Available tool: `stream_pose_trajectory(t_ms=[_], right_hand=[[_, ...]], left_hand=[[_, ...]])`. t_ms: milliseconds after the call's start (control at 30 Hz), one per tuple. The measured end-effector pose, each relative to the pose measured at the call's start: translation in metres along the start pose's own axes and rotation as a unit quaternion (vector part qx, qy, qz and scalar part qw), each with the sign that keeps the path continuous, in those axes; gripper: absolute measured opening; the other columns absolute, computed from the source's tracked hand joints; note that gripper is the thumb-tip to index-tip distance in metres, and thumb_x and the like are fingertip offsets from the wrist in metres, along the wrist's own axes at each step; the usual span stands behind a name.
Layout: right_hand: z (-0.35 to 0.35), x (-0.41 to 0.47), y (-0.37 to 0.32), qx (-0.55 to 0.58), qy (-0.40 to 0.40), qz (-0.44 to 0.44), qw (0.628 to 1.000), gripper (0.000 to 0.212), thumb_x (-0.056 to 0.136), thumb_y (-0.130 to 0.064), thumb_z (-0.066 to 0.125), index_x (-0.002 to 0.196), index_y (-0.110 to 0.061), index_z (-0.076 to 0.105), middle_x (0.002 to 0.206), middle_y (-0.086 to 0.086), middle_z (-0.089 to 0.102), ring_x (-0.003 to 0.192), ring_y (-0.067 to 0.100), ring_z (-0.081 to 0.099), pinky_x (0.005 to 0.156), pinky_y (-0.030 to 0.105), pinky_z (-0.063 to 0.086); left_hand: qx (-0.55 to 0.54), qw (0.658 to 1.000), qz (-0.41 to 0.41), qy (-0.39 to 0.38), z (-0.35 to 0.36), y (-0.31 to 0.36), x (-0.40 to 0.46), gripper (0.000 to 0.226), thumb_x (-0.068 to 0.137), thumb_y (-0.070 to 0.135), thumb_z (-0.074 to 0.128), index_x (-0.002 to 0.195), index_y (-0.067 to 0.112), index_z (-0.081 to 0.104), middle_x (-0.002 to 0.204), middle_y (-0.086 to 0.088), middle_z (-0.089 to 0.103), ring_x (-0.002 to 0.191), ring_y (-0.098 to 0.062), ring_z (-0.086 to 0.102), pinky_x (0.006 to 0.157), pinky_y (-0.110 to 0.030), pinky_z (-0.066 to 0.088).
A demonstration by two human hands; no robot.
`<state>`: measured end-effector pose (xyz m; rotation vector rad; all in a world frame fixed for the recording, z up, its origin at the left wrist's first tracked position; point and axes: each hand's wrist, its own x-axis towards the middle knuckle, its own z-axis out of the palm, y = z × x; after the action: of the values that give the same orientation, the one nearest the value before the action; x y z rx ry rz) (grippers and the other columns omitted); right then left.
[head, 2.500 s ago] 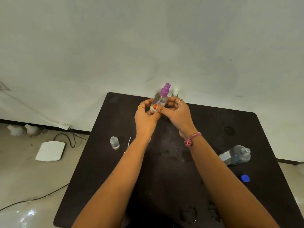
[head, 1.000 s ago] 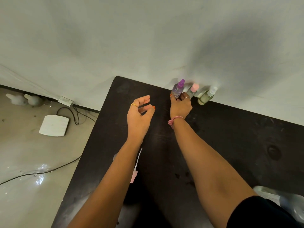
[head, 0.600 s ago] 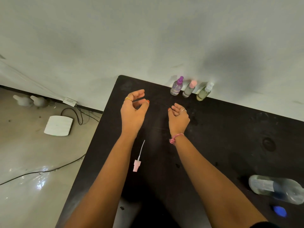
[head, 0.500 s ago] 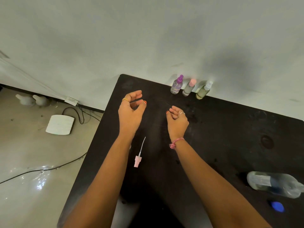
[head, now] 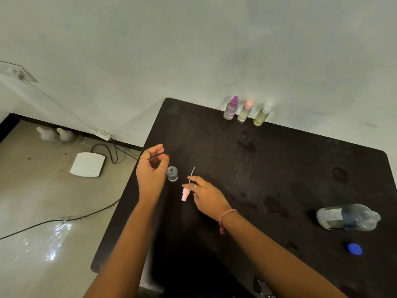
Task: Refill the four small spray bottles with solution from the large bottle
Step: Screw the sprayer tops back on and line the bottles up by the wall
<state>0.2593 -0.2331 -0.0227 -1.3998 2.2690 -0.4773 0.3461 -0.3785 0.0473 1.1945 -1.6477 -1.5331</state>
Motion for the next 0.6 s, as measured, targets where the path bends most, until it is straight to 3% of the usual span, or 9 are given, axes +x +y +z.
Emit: stream_pose_trajectory(t_ms=[100, 267, 400, 533, 600], right_hand=[[0.001, 0.001, -0.006, -0.069, -0.082, -0.029, 0.994, 0.056, 0.089, 0.004, 0.049, 0.137, -0.026, 0.048, 0.152, -0.004, 0.025, 0.123, 0.023, 0.041, 0.094, 0.036, 0.049], [0.000, 0.003, -0.010, -0.094, -0.107, -0.038, 0.989, 0.049, 0.090, 0.007, 0.049, 0.133, -0.015, 0.053, 0.145, 0.003, 0.035, 0.123, 0.025, 0.039, 0.101, 0.038, 0.044], [-0.007, 0.004, 0.000, -0.008, -0.027, 0.000, 1.000, 0.046, 0.086, 0.010, 0.052, 0.123, -0.014, 0.062, 0.139, 0.003, 0.046, 0.123, 0.023, 0.045, 0.105, 0.030, 0.036], [-0.036, 0.003, 0.008, 0.130, 0.106, 0.030, 0.985, 0.032, 0.079, 0.010, 0.060, 0.102, -0.009, 0.073, 0.119, 0.007, 0.062, 0.107, 0.017, 0.060, 0.099, 0.025, 0.044], [-0.058, 0.001, 0.006, 0.192, 0.134, 0.036, 0.971, 0.029, 0.078, 0.007, 0.066, 0.101, -0.008, 0.073, 0.114, 0.007, 0.063, 0.099, 0.013, 0.063, 0.093, 0.023, 0.049]], left_hand=[[-0.001, 1.000, 0.002, 0.015, -0.009, -0.004, -0.008, 0.031, 0.090, 0.009, 0.062, 0.120, 0.016, 0.060, 0.111, 0.004, 0.065, 0.099, -0.006, 0.064, 0.086, -0.019, 0.052], [0.013, 0.999, 0.000, 0.033, -0.019, -0.011, -0.013, 0.031, 0.092, 0.006, 0.058, 0.119, 0.020, 0.059, 0.113, 0.004, 0.064, 0.101, -0.005, 0.062, 0.087, -0.018, 0.049], [0.044, 0.997, -0.054, 0.012, -0.023, -0.021, -0.014, 0.047, 0.086, -0.007, 0.057, 0.127, 0.017, 0.053, 0.120, -0.001, 0.061, 0.109, -0.010, 0.058, 0.097, -0.028, 0.048], [0.122, 0.984, -0.100, -0.078, -0.015, -0.032, -0.014, 0.067, 0.081, -0.009, 0.065, 0.140, 0.012, 0.041, 0.140, -0.006, 0.050, 0.128, -0.019, 0.048, 0.106, -0.034, 0.041], [0.143, 0.976, -0.119, -0.112, -0.007, -0.036, -0.012, 0.073, 0.079, -0.006, 0.068, 0.143, 0.012, 0.037, 0.144, -0.006, 0.046, 0.132, -0.021, 0.044, 0.110, -0.039, 0.038]])
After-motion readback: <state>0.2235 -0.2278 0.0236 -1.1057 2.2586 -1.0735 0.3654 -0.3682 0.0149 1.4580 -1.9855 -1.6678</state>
